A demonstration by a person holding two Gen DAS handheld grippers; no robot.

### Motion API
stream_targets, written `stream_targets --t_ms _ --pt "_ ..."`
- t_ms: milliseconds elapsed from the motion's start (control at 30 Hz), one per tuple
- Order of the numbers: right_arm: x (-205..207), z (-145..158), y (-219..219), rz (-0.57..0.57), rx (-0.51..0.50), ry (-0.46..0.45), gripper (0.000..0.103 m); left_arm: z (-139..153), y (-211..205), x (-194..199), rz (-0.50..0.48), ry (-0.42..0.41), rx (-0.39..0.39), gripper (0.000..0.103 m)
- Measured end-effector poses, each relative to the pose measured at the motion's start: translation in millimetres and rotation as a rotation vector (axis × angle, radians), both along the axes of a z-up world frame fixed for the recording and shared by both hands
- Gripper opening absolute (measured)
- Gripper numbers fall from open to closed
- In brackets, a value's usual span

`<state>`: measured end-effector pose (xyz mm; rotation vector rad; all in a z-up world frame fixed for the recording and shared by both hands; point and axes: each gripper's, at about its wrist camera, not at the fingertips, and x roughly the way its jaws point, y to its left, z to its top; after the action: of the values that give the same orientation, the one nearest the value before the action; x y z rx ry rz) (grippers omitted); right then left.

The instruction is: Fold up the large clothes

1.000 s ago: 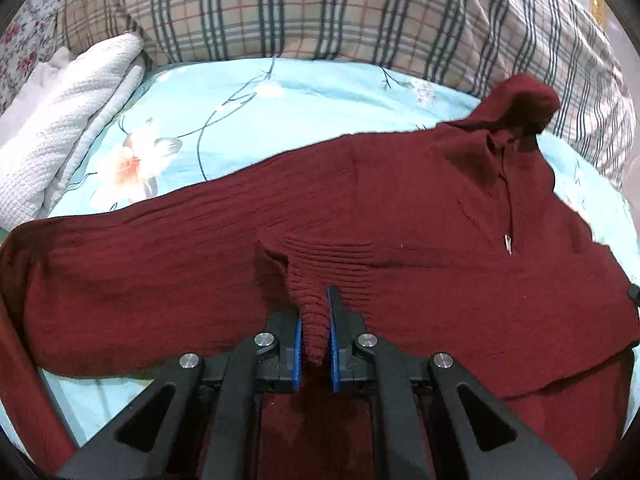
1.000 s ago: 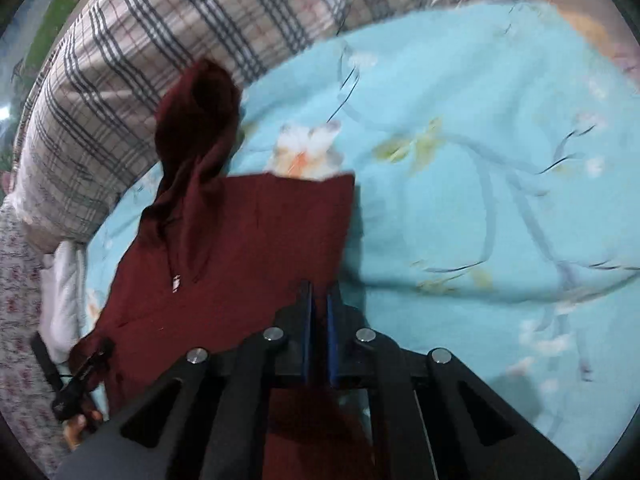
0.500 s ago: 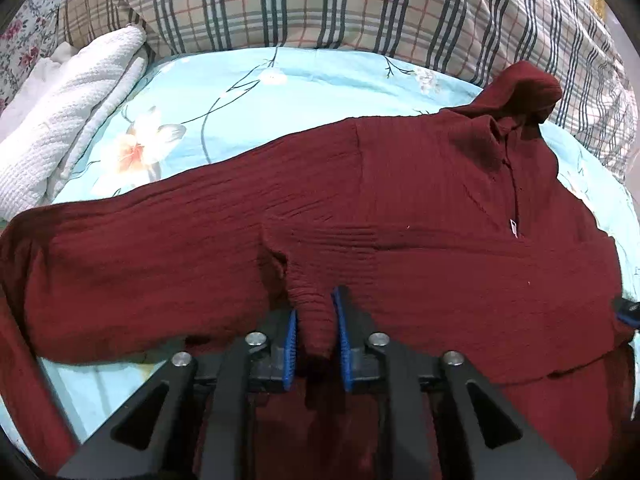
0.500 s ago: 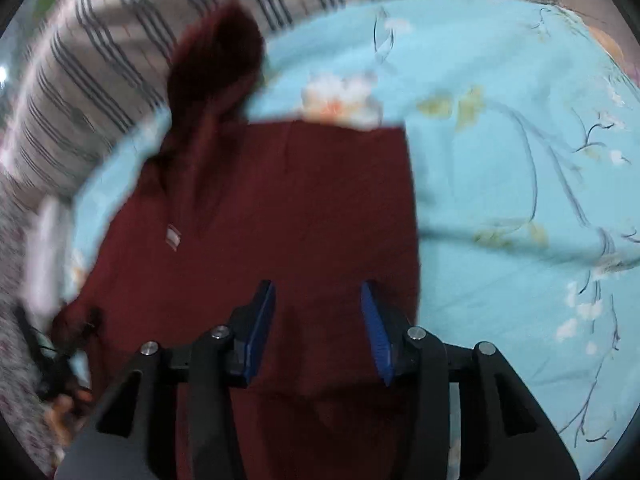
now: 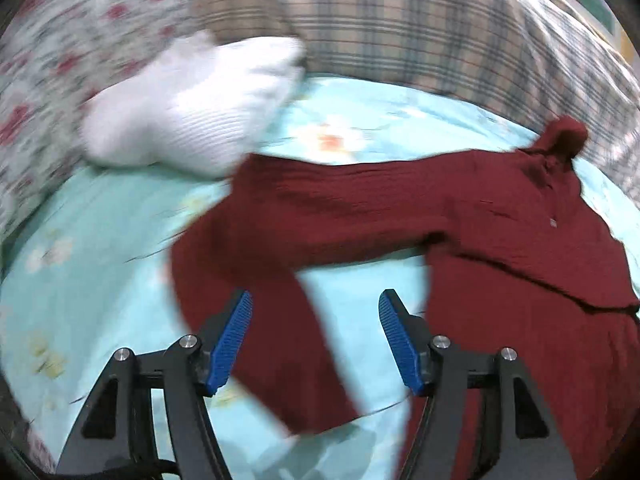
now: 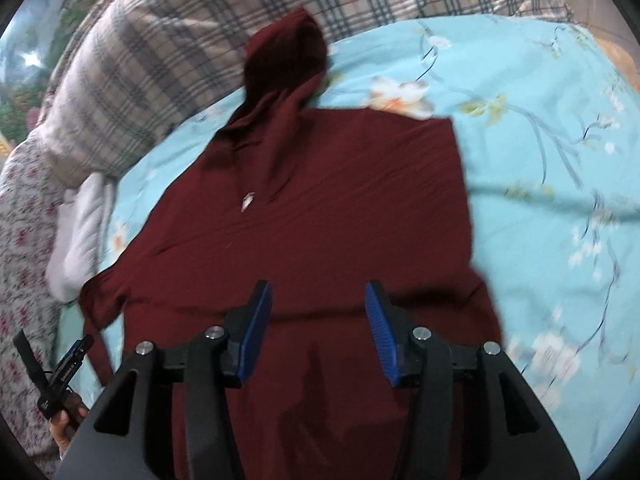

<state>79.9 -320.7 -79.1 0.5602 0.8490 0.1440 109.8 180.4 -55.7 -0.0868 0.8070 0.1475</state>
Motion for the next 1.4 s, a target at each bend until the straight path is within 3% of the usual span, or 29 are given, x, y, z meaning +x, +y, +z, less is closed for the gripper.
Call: stream_targets --t_ms 167,300,400,500,533,567,633,667,700,833,1000,1233,1400 --pt "-13 -7 30 0.067 0.022 0.021 0.05 -1 47 -17 0.084 0.014 -0.058 0.069" --pt "-18 -11 52 0.109 0.028 0.041 0.05 -6 41 -14 0.045 0.037 -0.108 0.07" --pt "-19 -9 65 0.137 0.026 0.041 0.05 -13 16 -6 -0.002 0.056 -0.063 0.076" --pt "-17 -7 74 0.161 0.035 0.04 0.05 -34 -12 14 -0.039 0.146 0.022 0.076" --pt "-17 -6 75 0.165 0.034 0.039 0.05 -41 -16 19 -0.04 0.177 0.048 0.066" --pt "-17 -5 76 0.169 0.034 0.037 0.05 -49 -17 23 -0.033 0.21 0.073 0.044" --pt "-17 -4 77 0.173 0.035 0.034 0.05 -54 -13 25 -0.02 0.208 0.069 0.034" --pt "-17 -4 77 0.175 0.035 0.032 0.05 -52 -12 24 -0.019 0.204 0.065 0.011" --pt "-18 -3 77 0.175 0.035 0.029 0.05 -50 -10 24 -0.015 0.206 0.067 0.007" --pt "-18 -2 75 0.171 0.04 0.015 0.05 -33 -7 19 -0.01 0.179 0.028 0.005" --pt "-20 2 67 0.155 0.06 -0.01 0.05 11 -28 9 -0.077 0.086 -0.056 0.004" --pt "-27 8 39 0.091 0.1 -0.052 0.05 80 -119 30 -0.298 -0.051 -0.159 0.004" --pt "-33 9 5 0.006 0.118 -0.071 0.05 91 -206 55 -0.444 -0.073 -0.19 0.004"
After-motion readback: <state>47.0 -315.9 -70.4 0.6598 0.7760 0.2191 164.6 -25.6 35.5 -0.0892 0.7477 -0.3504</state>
